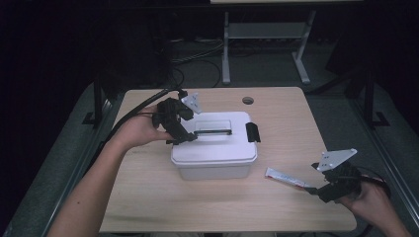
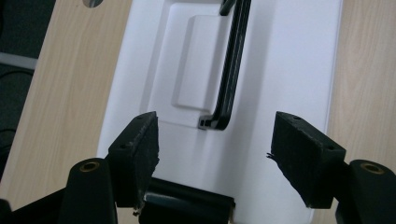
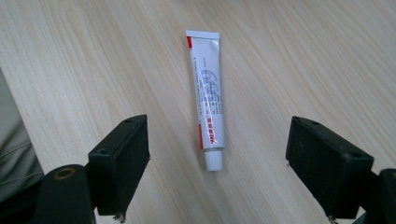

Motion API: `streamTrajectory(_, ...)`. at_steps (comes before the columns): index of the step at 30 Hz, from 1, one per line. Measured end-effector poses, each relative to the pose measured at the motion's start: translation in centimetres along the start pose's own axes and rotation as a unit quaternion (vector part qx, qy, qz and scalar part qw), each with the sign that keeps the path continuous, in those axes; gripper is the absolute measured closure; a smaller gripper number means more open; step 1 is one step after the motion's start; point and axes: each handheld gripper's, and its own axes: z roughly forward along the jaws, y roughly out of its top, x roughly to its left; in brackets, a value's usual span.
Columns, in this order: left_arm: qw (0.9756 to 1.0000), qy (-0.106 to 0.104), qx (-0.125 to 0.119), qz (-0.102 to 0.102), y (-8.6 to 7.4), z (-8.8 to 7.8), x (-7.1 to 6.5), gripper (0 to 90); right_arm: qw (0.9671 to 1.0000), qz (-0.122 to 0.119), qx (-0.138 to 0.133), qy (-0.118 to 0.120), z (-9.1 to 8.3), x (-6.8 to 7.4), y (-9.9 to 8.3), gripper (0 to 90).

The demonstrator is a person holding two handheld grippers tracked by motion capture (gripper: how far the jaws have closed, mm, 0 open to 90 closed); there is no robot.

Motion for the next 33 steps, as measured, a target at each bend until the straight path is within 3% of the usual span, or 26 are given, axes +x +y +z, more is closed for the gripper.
streamTrajectory(11, 0.9999, -0.006, 0.011, 0.01, 1.3, 0.9, 0.1, 36.3, 1.0, -0.003, -0.001, -0.001, -0.1, 0.1, -0.1, 20.9)
streamTrajectory(16, 0.9995, -0.013, 0.018, 0.023, 1.8, 1.6, 0.2, 43.4, 1.0, -0.003, -0.001, -0.001, -0.1, 0.3, 0.0, 20.9)
streamTrajectory(29, 0.9987, -0.024, 0.029, 0.033, 3.1, 2.7, 0.7, 52.6, 1.0, -0.007, -0.003, -0.001, -0.2, 0.4, 0.0, 20.9)
streamTrajectory(33, 0.9986, -0.028, 0.035, 0.027, 3.3, 3.2, 1.1, 55.0, 1.0, -0.006, -0.004, -0.001, -0.3, 0.5, 0.0, 20.9)
